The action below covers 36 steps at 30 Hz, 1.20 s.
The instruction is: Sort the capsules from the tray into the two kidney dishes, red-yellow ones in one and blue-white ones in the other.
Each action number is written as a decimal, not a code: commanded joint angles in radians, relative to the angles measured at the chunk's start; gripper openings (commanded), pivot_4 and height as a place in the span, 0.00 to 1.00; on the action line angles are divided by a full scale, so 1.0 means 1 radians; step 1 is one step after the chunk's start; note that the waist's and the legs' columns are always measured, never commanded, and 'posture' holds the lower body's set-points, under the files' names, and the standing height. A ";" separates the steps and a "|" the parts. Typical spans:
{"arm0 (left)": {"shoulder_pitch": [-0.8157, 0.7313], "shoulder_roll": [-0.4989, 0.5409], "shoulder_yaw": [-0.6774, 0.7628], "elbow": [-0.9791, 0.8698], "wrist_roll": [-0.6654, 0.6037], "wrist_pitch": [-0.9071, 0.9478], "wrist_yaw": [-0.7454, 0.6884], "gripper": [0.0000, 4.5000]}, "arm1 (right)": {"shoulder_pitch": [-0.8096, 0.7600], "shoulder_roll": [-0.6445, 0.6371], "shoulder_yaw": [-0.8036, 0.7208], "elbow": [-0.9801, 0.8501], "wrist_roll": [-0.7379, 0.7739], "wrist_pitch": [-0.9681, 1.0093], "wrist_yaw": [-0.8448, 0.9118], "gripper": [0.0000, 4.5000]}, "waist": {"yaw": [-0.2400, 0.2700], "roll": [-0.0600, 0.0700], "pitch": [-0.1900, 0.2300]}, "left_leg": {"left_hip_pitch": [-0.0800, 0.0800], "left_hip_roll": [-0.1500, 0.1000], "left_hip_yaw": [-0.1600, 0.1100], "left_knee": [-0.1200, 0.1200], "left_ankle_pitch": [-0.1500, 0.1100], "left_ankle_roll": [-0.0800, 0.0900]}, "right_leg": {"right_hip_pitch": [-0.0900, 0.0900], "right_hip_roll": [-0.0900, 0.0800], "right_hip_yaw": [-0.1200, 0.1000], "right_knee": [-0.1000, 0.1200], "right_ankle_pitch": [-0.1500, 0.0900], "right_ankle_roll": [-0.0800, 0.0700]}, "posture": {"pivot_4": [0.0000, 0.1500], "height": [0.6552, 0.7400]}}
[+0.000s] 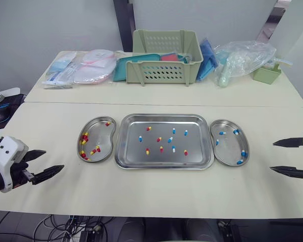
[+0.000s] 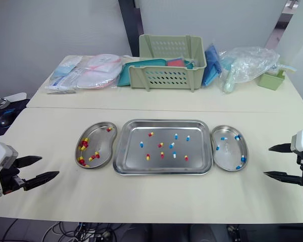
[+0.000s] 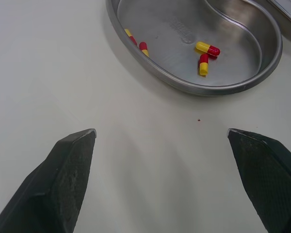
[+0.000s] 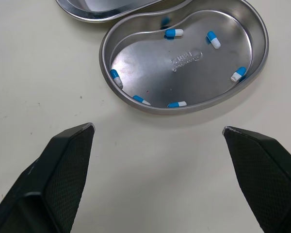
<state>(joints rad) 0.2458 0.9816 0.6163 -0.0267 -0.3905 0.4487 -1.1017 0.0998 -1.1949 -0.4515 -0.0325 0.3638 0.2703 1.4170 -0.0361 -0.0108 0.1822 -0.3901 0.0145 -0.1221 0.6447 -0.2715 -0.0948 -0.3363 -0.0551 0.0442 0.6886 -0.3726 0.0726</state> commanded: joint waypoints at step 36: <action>0.053 -0.011 0.111 0.024 -0.150 -0.014 -0.135 1.00 | 0.047 -0.014 -0.083 -0.042 0.020 0.042 0.011 1.00 | -0.001 0.000 0.000 | 0.000 0.000 0.000 0.000 0.000 0.000 | 0.000 0.000 0.000 0.001 0.000 0.000 | 1.00 1.00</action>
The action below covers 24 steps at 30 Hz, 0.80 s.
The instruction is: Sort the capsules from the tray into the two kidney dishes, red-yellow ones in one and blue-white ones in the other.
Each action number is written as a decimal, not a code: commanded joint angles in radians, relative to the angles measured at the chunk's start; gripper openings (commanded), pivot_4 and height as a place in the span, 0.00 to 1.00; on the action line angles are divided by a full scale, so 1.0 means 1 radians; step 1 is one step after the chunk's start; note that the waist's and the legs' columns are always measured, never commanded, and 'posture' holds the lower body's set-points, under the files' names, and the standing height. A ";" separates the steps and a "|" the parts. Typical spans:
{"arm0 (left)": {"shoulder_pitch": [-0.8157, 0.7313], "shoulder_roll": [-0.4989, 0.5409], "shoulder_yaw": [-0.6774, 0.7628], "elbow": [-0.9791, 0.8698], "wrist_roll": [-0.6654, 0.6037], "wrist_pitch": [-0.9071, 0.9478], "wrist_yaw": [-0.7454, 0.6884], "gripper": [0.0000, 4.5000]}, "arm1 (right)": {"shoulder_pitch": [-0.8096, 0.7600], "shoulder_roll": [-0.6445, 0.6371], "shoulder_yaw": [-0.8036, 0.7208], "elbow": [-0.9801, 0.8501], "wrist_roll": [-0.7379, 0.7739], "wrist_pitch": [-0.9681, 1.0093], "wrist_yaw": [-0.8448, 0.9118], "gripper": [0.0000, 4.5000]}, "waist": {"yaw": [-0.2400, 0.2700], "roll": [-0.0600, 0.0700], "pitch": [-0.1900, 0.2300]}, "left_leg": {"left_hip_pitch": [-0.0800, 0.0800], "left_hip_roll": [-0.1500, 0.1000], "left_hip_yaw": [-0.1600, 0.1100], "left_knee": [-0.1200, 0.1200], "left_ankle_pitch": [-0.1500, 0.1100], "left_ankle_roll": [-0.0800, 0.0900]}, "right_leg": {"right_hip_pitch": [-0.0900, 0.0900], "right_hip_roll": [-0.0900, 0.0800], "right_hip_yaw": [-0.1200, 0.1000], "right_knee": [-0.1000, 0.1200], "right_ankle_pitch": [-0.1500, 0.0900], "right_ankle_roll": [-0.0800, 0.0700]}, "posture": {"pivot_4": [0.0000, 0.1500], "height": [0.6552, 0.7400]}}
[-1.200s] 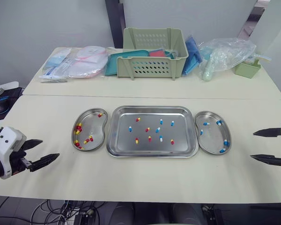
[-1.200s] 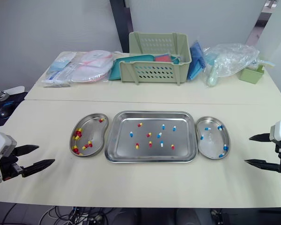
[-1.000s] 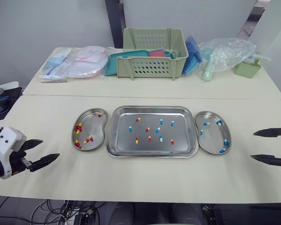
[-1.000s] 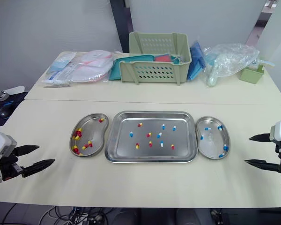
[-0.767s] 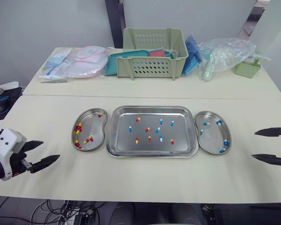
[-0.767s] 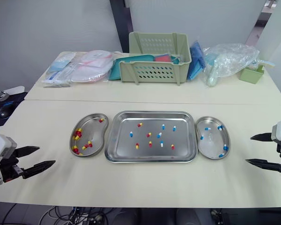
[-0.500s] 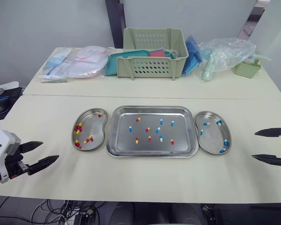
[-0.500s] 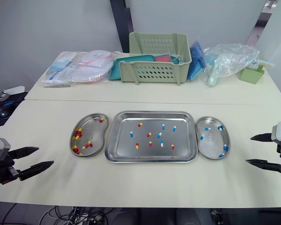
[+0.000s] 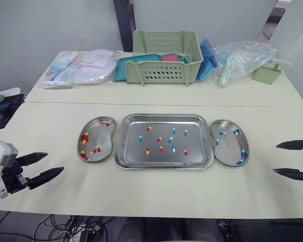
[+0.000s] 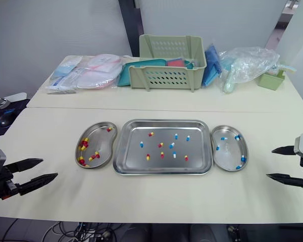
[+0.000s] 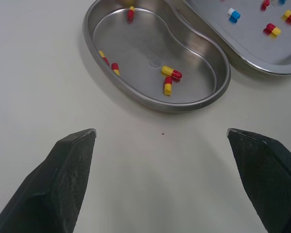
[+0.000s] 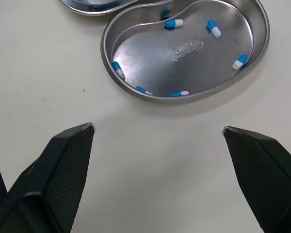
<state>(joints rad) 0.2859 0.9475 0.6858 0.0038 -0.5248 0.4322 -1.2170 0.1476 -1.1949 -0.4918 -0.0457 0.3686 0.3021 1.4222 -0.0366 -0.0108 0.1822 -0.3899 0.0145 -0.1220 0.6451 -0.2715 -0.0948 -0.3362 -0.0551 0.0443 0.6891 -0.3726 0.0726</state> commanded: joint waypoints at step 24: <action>0.269 -0.376 -0.103 -0.549 -0.134 -0.093 0.076 1.00 | 0.030 0.034 -0.051 -0.054 0.007 -0.041 -0.041 1.00 | 0.003 0.000 0.000 | 0.003 0.000 0.001 0.001 0.000 0.000 | 0.004 0.000 0.001 -0.001 0.000 0.000 | 1.00 1.00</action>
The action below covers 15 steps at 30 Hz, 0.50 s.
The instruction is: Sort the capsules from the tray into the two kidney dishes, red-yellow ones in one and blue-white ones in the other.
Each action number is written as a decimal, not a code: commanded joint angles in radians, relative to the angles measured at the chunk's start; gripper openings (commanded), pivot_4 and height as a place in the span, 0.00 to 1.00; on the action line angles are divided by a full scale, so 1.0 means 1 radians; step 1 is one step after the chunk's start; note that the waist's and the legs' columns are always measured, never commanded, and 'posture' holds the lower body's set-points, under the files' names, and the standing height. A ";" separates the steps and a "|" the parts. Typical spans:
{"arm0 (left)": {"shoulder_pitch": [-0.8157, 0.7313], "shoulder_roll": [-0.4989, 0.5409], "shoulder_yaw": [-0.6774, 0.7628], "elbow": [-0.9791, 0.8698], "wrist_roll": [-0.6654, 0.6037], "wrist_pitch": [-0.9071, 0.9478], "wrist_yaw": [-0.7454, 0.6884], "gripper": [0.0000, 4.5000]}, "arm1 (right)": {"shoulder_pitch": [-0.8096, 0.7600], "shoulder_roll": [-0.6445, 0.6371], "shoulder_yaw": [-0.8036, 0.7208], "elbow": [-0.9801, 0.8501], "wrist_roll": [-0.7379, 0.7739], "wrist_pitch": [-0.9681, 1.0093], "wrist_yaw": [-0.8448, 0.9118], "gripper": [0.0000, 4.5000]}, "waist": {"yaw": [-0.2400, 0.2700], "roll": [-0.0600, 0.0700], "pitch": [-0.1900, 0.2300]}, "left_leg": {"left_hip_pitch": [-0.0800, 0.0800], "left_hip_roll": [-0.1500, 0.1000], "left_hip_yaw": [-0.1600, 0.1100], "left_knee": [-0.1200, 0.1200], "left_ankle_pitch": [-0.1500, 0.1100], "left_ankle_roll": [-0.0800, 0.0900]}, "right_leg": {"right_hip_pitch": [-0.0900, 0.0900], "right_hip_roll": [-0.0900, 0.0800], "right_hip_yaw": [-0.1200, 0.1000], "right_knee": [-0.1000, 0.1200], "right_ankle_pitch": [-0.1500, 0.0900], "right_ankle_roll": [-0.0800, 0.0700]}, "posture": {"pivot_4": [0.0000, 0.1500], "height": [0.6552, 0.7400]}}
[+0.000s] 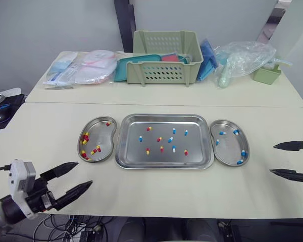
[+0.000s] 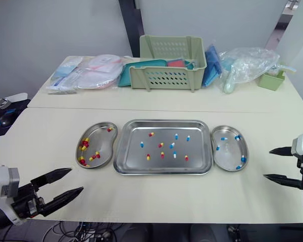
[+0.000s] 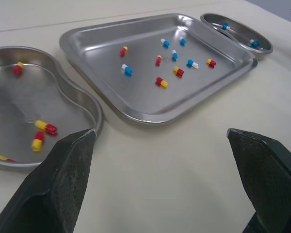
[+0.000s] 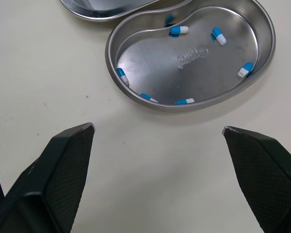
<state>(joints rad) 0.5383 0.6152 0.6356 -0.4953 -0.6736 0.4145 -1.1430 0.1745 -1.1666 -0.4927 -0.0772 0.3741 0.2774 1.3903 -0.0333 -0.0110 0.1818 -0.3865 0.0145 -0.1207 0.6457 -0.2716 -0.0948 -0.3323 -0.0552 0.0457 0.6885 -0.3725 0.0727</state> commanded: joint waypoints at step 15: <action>-0.047 -0.183 -0.204 0.033 0.059 -0.294 0.098 1.00 | 0.030 0.023 -0.105 -0.109 0.041 0.029 -0.029 1.00 | 0.001 0.000 0.000 | 0.006 0.000 0.000 0.000 -0.001 0.001 | 0.007 0.000 0.000 -0.003 0.000 0.000 | 1.00 1.00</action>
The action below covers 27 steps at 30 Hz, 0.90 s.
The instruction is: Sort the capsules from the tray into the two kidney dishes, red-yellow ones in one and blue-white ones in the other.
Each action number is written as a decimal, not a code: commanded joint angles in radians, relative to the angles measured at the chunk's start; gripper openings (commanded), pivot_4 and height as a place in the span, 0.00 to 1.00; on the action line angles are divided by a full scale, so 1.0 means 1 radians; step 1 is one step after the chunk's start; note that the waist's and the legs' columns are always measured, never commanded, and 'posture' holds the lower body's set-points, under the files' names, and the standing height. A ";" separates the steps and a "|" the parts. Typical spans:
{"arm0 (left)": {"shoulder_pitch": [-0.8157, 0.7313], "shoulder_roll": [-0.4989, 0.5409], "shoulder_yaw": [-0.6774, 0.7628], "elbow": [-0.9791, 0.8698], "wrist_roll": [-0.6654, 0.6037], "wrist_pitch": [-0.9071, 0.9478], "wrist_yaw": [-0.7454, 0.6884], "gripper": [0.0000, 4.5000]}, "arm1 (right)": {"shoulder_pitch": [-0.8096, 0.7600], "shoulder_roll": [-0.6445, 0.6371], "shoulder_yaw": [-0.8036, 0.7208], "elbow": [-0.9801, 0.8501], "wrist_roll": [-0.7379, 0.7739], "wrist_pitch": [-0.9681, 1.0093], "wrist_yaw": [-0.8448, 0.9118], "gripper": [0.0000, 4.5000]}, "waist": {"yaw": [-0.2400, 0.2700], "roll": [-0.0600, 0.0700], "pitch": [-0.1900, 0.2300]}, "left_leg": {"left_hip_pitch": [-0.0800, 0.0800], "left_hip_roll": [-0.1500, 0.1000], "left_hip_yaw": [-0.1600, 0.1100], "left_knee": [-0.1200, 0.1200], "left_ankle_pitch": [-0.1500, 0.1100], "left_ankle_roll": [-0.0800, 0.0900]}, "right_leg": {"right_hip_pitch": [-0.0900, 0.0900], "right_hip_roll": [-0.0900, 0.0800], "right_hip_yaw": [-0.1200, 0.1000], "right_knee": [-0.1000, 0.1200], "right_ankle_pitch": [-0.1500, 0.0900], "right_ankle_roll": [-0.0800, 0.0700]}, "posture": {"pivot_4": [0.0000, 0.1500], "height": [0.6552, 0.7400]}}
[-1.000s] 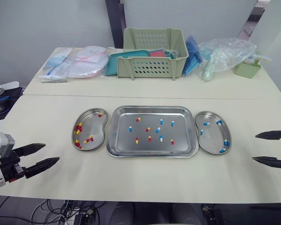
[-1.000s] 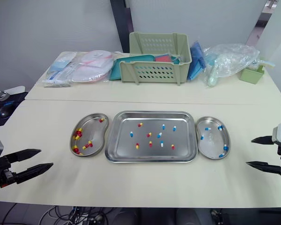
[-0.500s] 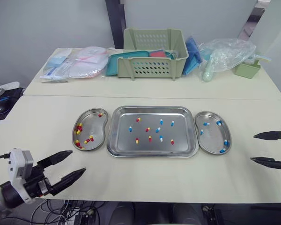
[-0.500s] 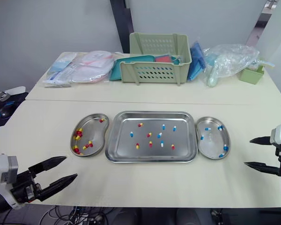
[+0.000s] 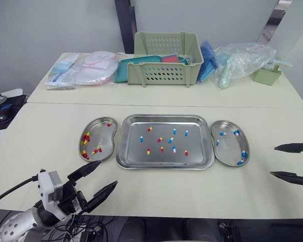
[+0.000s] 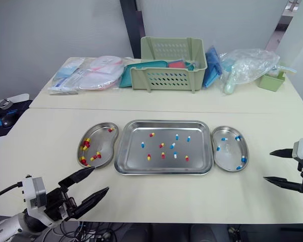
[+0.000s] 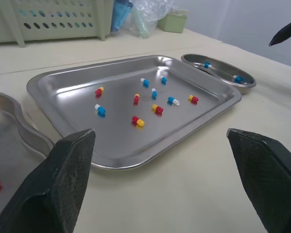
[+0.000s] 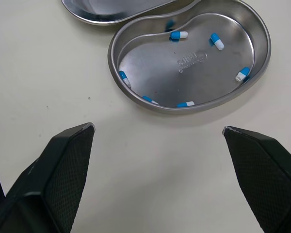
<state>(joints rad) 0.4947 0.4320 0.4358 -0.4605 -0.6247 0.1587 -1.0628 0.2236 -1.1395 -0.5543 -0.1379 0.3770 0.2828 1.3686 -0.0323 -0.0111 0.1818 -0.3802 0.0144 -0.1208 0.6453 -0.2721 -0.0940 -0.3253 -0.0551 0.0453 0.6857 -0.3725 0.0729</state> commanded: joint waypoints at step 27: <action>0.019 -0.006 -0.056 0.148 0.053 -0.252 0.013 1.00 | -0.688 0.330 0.683 -0.465 0.190 0.460 -0.535 1.00 | 0.002 -0.002 0.001 | -0.001 0.000 -0.006 0.000 0.000 0.000 | 0.003 0.000 -0.005 -0.005 0.001 0.001 | 1.00 1.00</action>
<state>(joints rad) 0.5147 0.4123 0.3770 -0.3035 -0.5653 -0.0723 -1.0407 -0.4410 -0.8211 0.1205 -0.5927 0.5866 0.7518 0.8492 -0.0301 -0.0127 0.1824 -0.3808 0.0141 -0.1264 0.6451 -0.2725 -0.0937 -0.3224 -0.0551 0.0405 0.6804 -0.3718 0.0739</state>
